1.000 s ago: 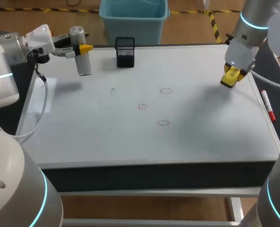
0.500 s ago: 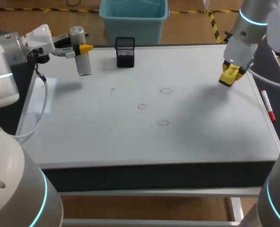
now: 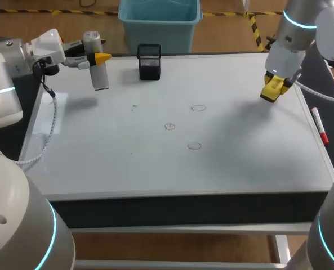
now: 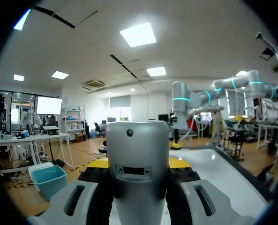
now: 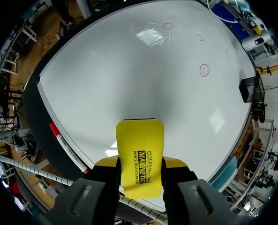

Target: Pick up the inspection probe, press it on each red-marked spot on the whiteboard one by one, put down the probe, pick up the eraser, and wipe off all the red marks.

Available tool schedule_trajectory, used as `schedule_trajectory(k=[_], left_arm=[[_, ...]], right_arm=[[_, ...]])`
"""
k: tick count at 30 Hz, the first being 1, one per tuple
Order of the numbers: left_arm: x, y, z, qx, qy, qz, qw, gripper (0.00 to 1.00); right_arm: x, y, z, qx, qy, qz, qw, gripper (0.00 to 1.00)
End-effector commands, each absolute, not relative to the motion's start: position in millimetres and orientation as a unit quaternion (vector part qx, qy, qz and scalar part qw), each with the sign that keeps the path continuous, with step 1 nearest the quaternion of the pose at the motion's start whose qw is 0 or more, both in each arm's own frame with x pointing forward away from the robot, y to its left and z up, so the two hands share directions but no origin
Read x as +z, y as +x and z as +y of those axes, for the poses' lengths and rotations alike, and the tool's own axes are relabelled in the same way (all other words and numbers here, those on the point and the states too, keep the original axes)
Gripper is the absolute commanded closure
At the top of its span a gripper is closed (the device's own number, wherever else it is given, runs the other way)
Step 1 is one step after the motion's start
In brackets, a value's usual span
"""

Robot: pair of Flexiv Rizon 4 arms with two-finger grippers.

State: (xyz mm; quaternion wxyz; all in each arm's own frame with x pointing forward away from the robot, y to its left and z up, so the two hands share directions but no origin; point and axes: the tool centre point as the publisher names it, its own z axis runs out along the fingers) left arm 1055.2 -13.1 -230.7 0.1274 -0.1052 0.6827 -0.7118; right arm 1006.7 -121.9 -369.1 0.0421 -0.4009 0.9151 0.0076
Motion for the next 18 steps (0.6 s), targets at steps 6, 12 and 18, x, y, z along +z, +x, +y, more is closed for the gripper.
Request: schedule_trajectory(k=[6,12,18], left_arm=[[-230.2,1055.2,-13.1,-0.712,-0.105,0.682,0.128,1.00],[-230.2,1055.2,-13.1,-0.712,-0.105,0.682,0.128,1.00],[-227.4,1049.0,-17.9,-0.707,-0.113,0.687,0.122,1.00]], right_arm=[[-367.8,1007.4,-122.3,0.006,-0.402,0.915,0.040,1.00],[-367.8,1007.4,-122.3,0.006,-0.402,0.915,0.040,1.00],[-367.8,1007.4,-122.3,0.006,-0.402,0.915,0.040,1.00]])
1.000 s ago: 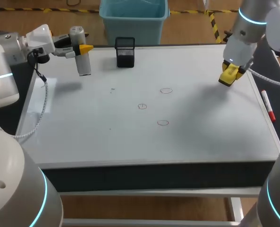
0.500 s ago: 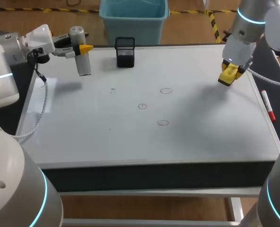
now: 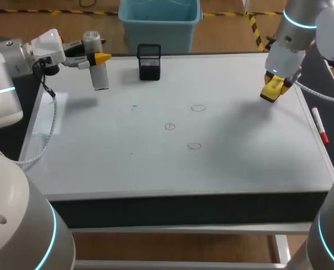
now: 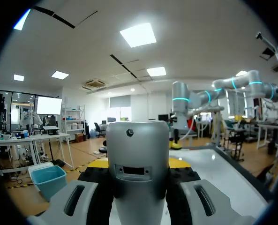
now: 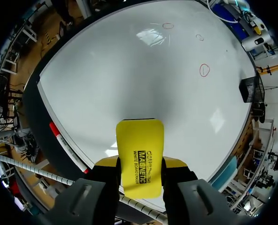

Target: Pick up the inspection probe, press it on each red-marked spot on the whiteboard one by one, put down the probe, pick up the eraser, and wipe off all the red marks.

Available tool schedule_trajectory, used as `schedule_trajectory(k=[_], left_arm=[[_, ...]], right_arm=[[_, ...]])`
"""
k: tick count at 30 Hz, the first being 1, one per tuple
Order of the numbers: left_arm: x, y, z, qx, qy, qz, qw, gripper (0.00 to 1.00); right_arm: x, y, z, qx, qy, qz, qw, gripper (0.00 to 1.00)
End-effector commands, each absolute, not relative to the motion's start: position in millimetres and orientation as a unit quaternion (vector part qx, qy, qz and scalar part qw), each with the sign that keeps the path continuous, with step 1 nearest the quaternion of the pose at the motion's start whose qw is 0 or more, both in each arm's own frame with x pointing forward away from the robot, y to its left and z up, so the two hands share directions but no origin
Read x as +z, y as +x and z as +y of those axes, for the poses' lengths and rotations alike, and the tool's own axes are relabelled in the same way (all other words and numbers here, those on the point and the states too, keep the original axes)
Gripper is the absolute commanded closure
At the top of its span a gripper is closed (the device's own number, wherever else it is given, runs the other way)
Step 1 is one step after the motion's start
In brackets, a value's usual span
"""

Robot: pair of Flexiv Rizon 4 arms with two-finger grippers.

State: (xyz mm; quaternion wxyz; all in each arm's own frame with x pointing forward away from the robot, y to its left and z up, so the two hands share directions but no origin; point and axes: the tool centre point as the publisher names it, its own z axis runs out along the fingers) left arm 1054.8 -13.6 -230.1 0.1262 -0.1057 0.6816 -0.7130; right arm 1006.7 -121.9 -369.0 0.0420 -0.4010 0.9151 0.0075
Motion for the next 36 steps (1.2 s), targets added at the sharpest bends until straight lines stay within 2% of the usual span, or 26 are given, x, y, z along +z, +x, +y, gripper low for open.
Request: schedule_trajectory(k=[1,13,28,36], left_arm=[[-227,1044,-21,-0.706,-0.112,0.688,0.125,1.00],[-220,990,-75,-0.729,-0.083,0.675,0.078,1.00],[-214,930,-168,-0.746,-0.027,0.665,0.000,1.00],[-217,905,-199,-0.749,-0.014,0.662,-0.018,1.00]], right_arm=[[-368,1007,-122,0.006,-0.402,0.915,0.040,1.00],[-368,1007,-122,0.006,-0.402,0.915,0.040,1.00],[-368,1007,-122,0.006,-0.402,0.915,0.040,1.00],[-368,1007,-122,0.006,-0.402,0.915,0.040,1.00]])
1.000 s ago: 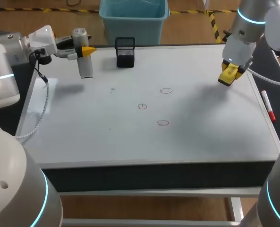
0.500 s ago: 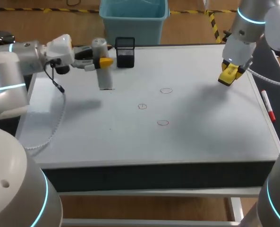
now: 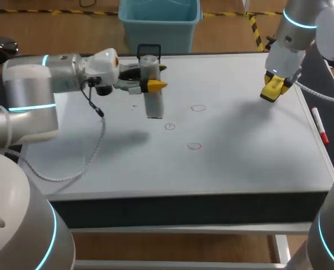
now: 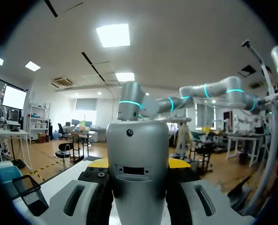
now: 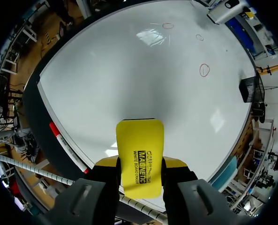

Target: Pick up the inspection probe, press it on each red-marked spot on the whiteboard one by one, put down the probe, pick up the eraser, and wipe off all the red marks.

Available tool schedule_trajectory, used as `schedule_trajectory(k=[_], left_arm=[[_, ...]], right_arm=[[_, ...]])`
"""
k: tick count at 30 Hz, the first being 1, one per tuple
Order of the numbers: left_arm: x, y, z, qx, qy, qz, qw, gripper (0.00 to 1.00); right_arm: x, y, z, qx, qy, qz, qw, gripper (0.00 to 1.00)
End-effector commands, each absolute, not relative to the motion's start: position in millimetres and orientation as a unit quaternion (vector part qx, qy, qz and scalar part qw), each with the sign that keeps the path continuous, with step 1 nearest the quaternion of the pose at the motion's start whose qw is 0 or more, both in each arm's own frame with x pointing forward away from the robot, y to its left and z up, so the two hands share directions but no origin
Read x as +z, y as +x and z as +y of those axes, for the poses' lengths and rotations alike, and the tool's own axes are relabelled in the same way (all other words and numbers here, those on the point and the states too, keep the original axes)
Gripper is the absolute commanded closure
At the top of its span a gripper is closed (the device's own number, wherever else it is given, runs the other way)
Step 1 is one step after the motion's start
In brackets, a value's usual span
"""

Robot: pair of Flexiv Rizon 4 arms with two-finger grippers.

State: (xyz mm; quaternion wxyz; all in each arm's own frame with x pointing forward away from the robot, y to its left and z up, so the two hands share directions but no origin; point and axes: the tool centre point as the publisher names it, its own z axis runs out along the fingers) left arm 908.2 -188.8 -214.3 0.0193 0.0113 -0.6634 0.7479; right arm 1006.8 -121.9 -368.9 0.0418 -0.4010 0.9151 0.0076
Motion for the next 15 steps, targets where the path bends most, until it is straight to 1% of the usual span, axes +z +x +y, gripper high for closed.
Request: schedule_trajectory(k=[1,15], left_arm=[[-219,904,-201,0.749,0.014,-0.662,0.019,1.00],[-243,906,-214,0.751,-0.003,-0.659,0.044,1.00]], right_arm=[[-368,1007,-122,0.006,-0.402,0.915,0.040,1.00],[-368,1007,-122,0.006,-0.402,0.915,0.040,1.00]])
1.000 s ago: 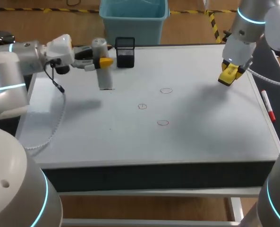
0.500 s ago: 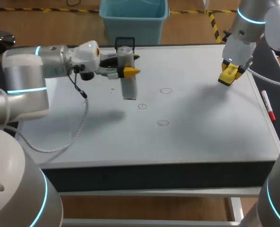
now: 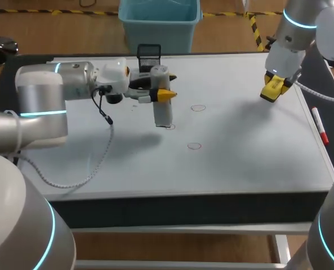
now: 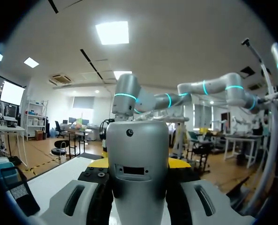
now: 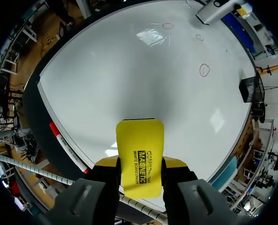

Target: Pick up the inspection probe, press it on each red-marked spot on the whiteboard one by one, put down the probe, pick up the eraser, and wipe off all the red marks.

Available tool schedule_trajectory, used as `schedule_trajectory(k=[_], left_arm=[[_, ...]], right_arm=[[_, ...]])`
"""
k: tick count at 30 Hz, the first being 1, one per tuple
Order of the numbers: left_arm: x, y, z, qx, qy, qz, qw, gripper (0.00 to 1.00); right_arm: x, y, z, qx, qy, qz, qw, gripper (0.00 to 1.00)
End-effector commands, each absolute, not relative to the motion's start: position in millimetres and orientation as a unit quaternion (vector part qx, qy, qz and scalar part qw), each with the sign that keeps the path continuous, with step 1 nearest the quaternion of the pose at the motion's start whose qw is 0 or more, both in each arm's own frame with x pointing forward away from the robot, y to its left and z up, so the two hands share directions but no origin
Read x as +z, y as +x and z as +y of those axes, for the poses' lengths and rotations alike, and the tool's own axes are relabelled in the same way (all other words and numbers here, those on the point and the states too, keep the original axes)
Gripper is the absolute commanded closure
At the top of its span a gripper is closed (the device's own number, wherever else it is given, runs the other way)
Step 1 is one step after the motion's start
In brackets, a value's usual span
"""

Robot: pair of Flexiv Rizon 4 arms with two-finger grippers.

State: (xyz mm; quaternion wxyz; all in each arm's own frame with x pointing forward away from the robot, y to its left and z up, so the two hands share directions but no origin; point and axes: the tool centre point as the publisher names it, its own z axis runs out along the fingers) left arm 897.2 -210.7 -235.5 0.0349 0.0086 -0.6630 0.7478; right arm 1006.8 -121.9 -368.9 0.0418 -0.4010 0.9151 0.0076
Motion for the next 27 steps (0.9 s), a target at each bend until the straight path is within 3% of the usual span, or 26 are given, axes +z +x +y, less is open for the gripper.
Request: schedule_trajectory(k=[1,27], left_arm=[[-246,907,-214,0.751,-0.004,-0.659,0.045,1.00],[-275,928,-231,0.753,-0.016,-0.655,0.056,1.00]], right_arm=[[-368,1007,-122,0.006,-0.402,0.915,0.040,1.00],[-368,1007,-122,0.006,-0.402,0.915,0.040,1.00]])
